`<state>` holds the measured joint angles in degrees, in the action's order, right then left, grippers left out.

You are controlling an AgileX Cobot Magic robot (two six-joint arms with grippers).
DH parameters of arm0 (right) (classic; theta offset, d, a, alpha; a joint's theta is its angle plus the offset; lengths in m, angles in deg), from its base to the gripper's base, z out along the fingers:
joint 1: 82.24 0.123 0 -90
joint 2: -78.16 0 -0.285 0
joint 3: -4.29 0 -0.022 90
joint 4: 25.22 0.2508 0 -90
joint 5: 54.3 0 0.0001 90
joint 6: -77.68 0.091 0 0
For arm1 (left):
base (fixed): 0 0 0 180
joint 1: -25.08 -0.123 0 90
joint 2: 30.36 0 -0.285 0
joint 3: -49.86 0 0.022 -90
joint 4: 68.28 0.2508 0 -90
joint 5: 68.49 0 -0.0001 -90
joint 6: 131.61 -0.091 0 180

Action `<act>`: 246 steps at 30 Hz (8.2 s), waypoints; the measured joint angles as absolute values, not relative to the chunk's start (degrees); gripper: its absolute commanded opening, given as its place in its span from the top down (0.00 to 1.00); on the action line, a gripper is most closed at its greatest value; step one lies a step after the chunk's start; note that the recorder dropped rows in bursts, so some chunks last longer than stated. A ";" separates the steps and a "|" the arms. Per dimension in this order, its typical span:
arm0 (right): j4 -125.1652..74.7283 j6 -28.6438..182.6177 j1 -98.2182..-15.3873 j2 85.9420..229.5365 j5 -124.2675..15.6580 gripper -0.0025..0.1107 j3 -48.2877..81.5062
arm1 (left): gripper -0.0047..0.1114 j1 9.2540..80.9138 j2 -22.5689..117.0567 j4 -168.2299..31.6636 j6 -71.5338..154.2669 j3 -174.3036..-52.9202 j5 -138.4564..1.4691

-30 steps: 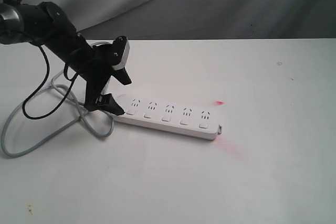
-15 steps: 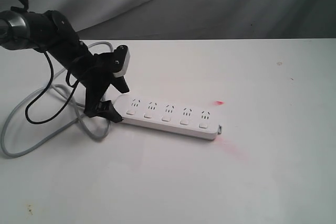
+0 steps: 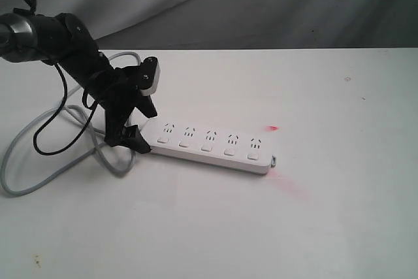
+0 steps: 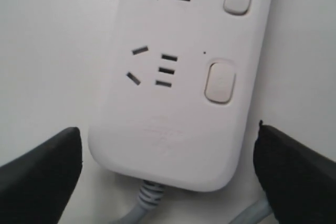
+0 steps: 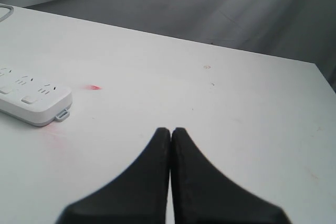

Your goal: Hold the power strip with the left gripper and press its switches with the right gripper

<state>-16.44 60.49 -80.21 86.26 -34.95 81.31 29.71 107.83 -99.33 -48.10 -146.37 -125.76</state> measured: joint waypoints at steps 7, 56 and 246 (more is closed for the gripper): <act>-16.44 60.49 -80.21 86.26 -34.95 0.98 81.31 | 0.25 29.71 108.72 -99.89 -47.46 -146.37 -126.53; -16.44 60.49 -80.21 86.26 -34.95 0.98 81.31 | 0.36 30.57 108.72 -98.72 -46.69 -146.37 -128.09; 64.03 -44.46 -55.22 210.94 -22.23 0.51 1.16 | 0.36 31.03 108.72 -97.24 -43.20 -146.48 -124.41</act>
